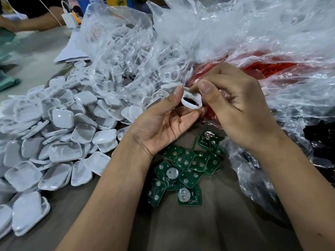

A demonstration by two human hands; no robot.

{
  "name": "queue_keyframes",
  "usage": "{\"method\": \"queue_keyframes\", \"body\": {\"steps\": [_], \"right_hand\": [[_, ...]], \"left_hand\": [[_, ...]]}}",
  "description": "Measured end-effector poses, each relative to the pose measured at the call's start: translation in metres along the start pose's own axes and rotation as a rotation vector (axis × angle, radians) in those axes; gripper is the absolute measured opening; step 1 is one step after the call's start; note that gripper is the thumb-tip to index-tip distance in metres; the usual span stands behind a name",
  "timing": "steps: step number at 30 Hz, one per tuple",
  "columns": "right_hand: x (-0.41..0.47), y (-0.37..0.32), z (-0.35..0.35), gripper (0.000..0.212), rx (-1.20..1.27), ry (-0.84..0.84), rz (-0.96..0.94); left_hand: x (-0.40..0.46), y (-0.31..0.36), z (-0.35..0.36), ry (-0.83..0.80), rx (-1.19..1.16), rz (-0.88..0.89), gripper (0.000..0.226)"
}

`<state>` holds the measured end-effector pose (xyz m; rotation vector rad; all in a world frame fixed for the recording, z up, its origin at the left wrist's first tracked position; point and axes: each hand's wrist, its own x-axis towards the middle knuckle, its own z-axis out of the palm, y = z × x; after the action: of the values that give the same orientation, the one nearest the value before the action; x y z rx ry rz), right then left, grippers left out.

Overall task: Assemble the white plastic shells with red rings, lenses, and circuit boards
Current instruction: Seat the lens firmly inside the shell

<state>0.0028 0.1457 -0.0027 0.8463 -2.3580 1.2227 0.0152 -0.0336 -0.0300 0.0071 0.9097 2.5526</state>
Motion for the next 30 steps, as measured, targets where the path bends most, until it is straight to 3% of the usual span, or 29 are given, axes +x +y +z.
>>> {"method": "queue_keyframes", "body": {"steps": [5, 10, 12, 16, 18, 30], "right_hand": [[0.032, -0.014, -0.007, 0.028, 0.049, 0.171, 0.135], [0.126, 0.011, -0.016, 0.019, -0.374, 0.15, 0.228], [0.162, 0.034, -0.021, 0.024, -0.587, 0.067, 0.271], [0.192, 0.066, -0.017, 0.027, -0.874, -0.356, 0.366], [0.192, 0.071, -0.012, 0.034, -0.907, -0.411, 0.342], [0.166, 0.065, -0.029, 0.013, -0.562, 0.029, 0.346]], "left_hand": [[0.004, 0.001, -0.001, -0.056, -0.057, 0.009, 0.061], [0.008, 0.002, -0.001, -0.042, -0.094, 0.012, 0.068], [0.008, 0.002, 0.0, -0.045, -0.095, 0.018, 0.065], [0.011, 0.002, 0.0, -0.035, -0.083, 0.025, 0.066], [0.011, 0.001, 0.001, -0.035, -0.08, 0.026, 0.068], [0.011, -0.001, 0.001, -0.067, -0.076, 0.038, 0.066]]}}
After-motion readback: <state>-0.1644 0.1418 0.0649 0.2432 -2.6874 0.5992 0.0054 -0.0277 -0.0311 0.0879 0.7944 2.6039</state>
